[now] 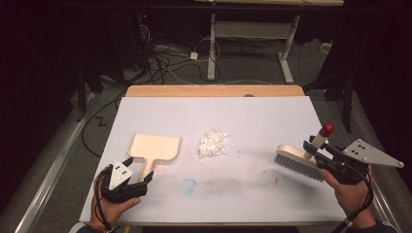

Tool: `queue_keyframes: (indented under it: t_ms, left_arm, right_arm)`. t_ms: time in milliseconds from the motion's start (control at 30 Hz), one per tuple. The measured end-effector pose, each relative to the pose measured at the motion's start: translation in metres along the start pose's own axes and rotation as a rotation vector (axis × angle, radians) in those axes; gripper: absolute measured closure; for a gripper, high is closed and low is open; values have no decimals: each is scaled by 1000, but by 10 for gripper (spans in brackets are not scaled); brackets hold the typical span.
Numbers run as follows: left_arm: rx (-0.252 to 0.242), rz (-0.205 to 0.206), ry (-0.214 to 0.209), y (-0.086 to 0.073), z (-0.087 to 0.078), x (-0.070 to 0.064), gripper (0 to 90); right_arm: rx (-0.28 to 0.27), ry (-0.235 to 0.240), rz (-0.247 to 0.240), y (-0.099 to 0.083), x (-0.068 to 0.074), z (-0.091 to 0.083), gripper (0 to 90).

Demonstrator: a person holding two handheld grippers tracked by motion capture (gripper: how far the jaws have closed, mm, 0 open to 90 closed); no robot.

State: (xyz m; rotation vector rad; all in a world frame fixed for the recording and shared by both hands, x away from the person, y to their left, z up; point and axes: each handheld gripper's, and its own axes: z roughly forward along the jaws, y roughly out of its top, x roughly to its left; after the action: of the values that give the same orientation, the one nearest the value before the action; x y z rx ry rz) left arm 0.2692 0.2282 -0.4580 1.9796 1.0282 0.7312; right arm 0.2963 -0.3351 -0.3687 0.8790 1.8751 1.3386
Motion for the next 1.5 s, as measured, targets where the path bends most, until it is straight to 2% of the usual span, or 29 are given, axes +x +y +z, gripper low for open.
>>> queue_keyframes:
  t_ms: [167,233,367,533,667,700,733,767,800,867,933,967,1000,1033,1067,1100,1133,1267,1367,1500]
  left_arm:
    - [23,1,-17,-1,3,-2,206]
    - [37,-6,-10,-2,3,-1,207]
    - [30,-16,-12,-2,0,0,211]
    - [31,-5,-20,-3,-2,-3,211]
    - [55,-15,-6,-3,0,-3,213]
    - [62,-35,18,-3,1,-3,218]
    - [62,-35,18,-3,1,-3,220]
    - [67,-72,15,-1,1,-1,220]
    - [71,-91,14,0,1,0,219]
    - [79,-103,15,1,1,0,218]
    - [88,-166,9,4,8,2,213]
    - [88,-166,9,4,8,2,217]
    - [100,-201,32,6,16,2,225]
    - [100,-201,32,6,16,2,231]
    - [132,-226,74,8,27,2,247]
    - [141,-245,68,8,31,3,251]
    - [177,-261,78,7,37,5,251]
    - [244,-288,124,2,53,9,275]
    - [280,-313,121,1,62,14,302]
    - [273,-312,117,2,68,20,346]
  right_arm:
    - [-11,3,-13,-1,3,0,702]
    - [-20,4,-15,0,4,1,702]
    - [-17,6,-14,1,7,1,702]
    - [-15,7,-16,1,7,2,701]
    - [-15,5,-18,1,9,4,701]
    - [-9,6,-20,1,9,5,701]
    - [-9,6,-20,1,9,5,701]
    - [-12,3,-22,1,9,5,701]
    - [-13,2,-24,1,9,5,701]
    - [-11,-1,-23,1,9,5,701]
    - [-13,-13,-26,1,8,5,701]
    - [-12,-14,-31,1,7,6,701]
    - [-6,-16,-22,1,8,7,700]
    - [-6,-16,-22,1,8,7,700]
    - [1,-16,-29,1,8,8,700]
    - [2,-16,-23,0,9,9,701]
    - [-1,-16,-37,1,8,9,700]
    - [10,-17,-39,1,11,9,700]
    - [19,-11,-37,-1,10,10,700]
    - [30,-6,-43,-2,10,13,700]
